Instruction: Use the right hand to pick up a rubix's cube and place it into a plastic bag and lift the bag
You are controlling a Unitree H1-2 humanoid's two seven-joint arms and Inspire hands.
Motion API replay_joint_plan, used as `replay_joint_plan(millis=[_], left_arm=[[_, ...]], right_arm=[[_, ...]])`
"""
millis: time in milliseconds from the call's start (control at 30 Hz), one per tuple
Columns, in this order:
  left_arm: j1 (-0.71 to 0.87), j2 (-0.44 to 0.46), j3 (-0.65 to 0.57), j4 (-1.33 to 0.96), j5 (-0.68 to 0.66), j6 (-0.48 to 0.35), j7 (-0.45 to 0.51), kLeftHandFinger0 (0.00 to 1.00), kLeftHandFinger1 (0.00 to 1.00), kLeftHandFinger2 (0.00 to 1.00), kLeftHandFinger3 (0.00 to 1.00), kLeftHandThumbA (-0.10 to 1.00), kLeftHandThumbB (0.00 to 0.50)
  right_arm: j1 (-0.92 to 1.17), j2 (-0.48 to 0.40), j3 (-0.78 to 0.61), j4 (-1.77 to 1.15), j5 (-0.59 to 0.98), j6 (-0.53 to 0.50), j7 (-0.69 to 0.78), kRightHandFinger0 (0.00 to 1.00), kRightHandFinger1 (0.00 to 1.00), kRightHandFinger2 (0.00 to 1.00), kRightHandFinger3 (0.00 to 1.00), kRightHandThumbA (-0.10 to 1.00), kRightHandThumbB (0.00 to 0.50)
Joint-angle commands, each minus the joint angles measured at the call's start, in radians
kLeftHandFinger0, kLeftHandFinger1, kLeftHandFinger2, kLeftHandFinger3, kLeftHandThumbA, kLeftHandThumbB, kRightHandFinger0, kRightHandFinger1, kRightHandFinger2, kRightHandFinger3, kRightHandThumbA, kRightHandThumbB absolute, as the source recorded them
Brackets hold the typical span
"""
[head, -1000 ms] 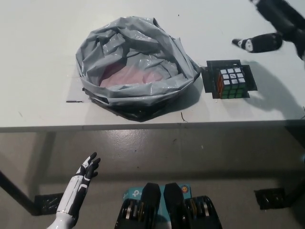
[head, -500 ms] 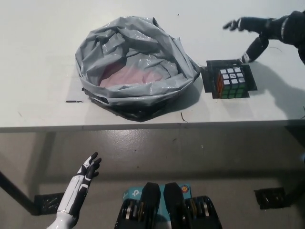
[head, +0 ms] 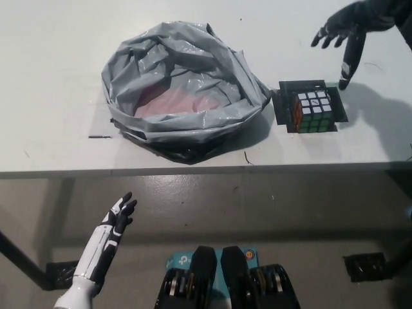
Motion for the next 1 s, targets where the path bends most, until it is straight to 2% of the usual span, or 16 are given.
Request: replay_joint_plan(millis=[0, 67, 133, 467, 567, 700, 767, 967], left_arm=[[-0.014, 0.023, -0.004, -0.040, 0.014, -0.011, -0.019, 1.00, 1.00, 1.00, 1.00, 1.00, 0.132], [-0.015, 0.023, -0.005, -0.035, 0.017, -0.019, -0.019, 1.00, 1.00, 1.00, 1.00, 1.00, 0.159], [-0.014, 0.024, -0.006, -0.034, 0.017, -0.025, -0.020, 1.00, 1.00, 1.00, 1.00, 1.00, 0.162], [-0.008, 0.022, -0.008, -0.046, 0.028, -0.016, -0.019, 1.00, 1.00, 1.00, 1.00, 1.00, 0.155], [-0.008, 0.021, -0.009, -0.051, 0.028, -0.009, -0.021, 1.00, 1.00, 1.00, 1.00, 1.00, 0.160], [-0.010, 0.022, -0.009, -0.048, 0.032, -0.010, -0.021, 1.00, 1.00, 1.00, 1.00, 1.00, 0.169], [-0.009, 0.024, -0.010, -0.054, 0.034, -0.006, -0.023, 1.00, 1.00, 1.00, 1.00, 1.00, 0.152], [-0.006, 0.022, -0.014, -0.055, 0.034, -0.008, -0.025, 1.00, 1.00, 1.00, 1.00, 1.00, 0.144]], right_arm=[[-0.073, 0.002, -0.019, 0.038, -0.014, -0.060, 0.026, 1.00, 1.00, 1.00, 1.00, 0.99, 0.500], [-0.062, 0.009, -0.024, 0.041, -0.021, -0.053, -0.005, 1.00, 1.00, 1.00, 1.00, 0.98, 0.500], [-0.051, 0.013, -0.025, 0.028, -0.031, -0.042, -0.028, 1.00, 1.00, 1.00, 1.00, 0.96, 0.500], [-0.011, 0.060, 0.001, 0.052, -0.094, -0.031, -0.133, 1.00, 1.00, 1.00, 1.00, 0.90, 0.500], [-0.003, 0.072, 0.015, 0.082, -0.112, -0.065, -0.149, 1.00, 1.00, 1.00, 1.00, 0.96, 0.500], [-0.002, 0.092, 0.005, 0.129, -0.108, -0.083, -0.170, 1.00, 1.00, 1.00, 1.00, 0.94, 0.500], [0.005, 0.106, 0.007, 0.148, -0.119, -0.084, -0.200, 1.00, 1.00, 1.00, 1.00, 0.95, 0.500], [0.022, 0.120, 0.010, 0.171, -0.135, -0.120, -0.215, 1.00, 1.00, 1.00, 1.00, 0.98, 0.500]])
